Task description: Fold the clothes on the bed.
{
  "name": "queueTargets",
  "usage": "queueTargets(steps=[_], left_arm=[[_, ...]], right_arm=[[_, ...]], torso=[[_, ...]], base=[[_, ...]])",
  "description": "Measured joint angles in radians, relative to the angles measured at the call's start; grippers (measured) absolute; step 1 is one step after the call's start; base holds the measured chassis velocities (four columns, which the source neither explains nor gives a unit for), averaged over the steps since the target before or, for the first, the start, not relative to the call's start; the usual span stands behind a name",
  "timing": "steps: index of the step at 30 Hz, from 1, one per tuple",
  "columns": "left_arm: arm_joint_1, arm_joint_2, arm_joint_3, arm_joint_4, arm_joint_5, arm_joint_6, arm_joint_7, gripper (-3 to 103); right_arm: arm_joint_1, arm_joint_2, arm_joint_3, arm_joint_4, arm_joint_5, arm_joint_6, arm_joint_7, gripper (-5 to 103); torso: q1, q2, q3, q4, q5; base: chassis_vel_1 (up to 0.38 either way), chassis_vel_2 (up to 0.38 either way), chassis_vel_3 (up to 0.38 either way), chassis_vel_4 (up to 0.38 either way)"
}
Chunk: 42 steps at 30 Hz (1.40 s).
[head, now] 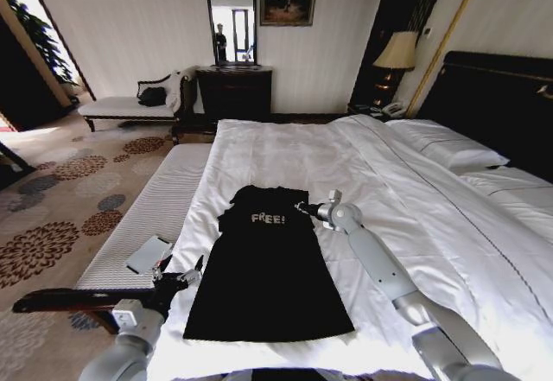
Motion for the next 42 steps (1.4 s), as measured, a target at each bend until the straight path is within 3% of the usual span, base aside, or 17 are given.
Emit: queueTargets(steps=[4,6,9,11,13,20,23,26,28,31,34,36,41,42], left_arm=[[0.004,-0.006,-0.004,-0.003,-0.001,0.000,0.000,100],[0.008,-0.007,-0.010,-0.006,-0.001,0.000,0.002,100],[0.011,-0.009,-0.015,-0.008,-0.001,0.000,0.003,100],[0.015,-0.013,-0.019,-0.009,-0.001,0.000,0.005,100],[0.015,-0.013,-0.019,-0.010,-0.001,0.000,0.005,100],[0.015,-0.018,-0.016,-0.014,0.003,-0.001,0.006,100],[0.012,-0.019,-0.012,-0.014,0.004,-0.001,0.005,100],[0.001,-0.020,-0.003,-0.008,0.001,-0.001,0.004,100],[-0.003,-0.020,-0.002,-0.006,-0.002,-0.001,0.004,100],[-0.039,-0.017,0.002,0.015,-0.047,0.005,-0.001,100],[-0.086,-0.008,0.003,0.038,-0.096,0.015,-0.009,100],[-0.237,0.023,0.020,0.123,-0.212,0.035,-0.015,100],[-0.360,0.057,0.066,0.218,-0.268,0.042,-0.007,100],[-0.385,0.066,0.082,0.235,-0.269,0.043,-0.005,100]], right_arm=[[0.014,0.018,-0.009,-0.025,-0.005,0.003,-0.002,-1],[0.018,0.025,-0.016,-0.035,-0.007,0.003,-0.002,9],[0.017,0.026,-0.020,-0.035,-0.010,0.003,-0.003,15],[0.011,0.026,-0.024,-0.028,-0.013,0.003,-0.005,31],[0.010,0.026,-0.024,-0.026,-0.013,0.003,-0.005,31],[-0.008,0.004,-0.007,0.030,0.011,0.000,0.011,63],[-0.014,-0.005,0.004,0.048,0.022,-0.001,0.021,69],[-0.036,-0.045,0.037,0.092,0.054,-0.007,0.045,85],[-0.040,-0.052,0.043,0.098,0.058,-0.009,0.049,85],[-0.078,-0.106,0.093,0.150,0.081,-0.015,0.069,99],[-0.115,-0.148,0.137,0.194,0.090,-0.018,0.079,100],[-0.238,-0.220,0.259,0.298,0.103,-0.019,0.087,100],[-0.368,-0.273,0.365,0.412,0.082,0.003,0.097,100],[-0.403,-0.284,0.392,0.447,0.049,0.016,0.099,100]], torso=[[0.000,0.000,0.000,0.0001,-0.0001],[0.000,0.000,0.000,0.0002,0.0000],[0.000,0.000,0.000,0.0001,0.0000],[0.000,0.000,0.000,-0.0001,0.0000],[0.000,0.000,0.000,0.0000,0.0000],[0.000,0.000,0.000,0.0001,0.0001],[0.000,0.000,0.000,0.0001,0.0001],[0.000,0.000,0.000,0.0002,0.0002],[0.000,0.000,0.000,0.0001,0.0002],[0.000,0.000,0.000,0.0000,0.0003],[0.000,0.000,0.000,-0.0001,0.0002],[0.000,0.000,0.000,0.0000,0.0002],[0.000,0.000,0.000,-0.0007,0.0004],[0.000,0.000,0.000,0.0004,0.0001]], base=[[0.000,0.000,0.000,0.000],[0.000,0.000,0.000,0.000],[0.000,0.000,0.000,0.000],[0.000,0.000,0.000,0.000],[0.000,0.000,0.000,0.000],[0.000,0.000,0.000,0.000],[0.000,0.000,0.000,0.000],[0.000,0.000,0.000,0.000],[0.000,0.000,0.000,0.000],[0.000,0.000,0.000,0.000],[0.000,0.000,0.000,0.000],[0.000,0.000,0.000,0.000],[0.000,0.000,0.000,0.000],[0.000,0.000,0.000,0.000]])
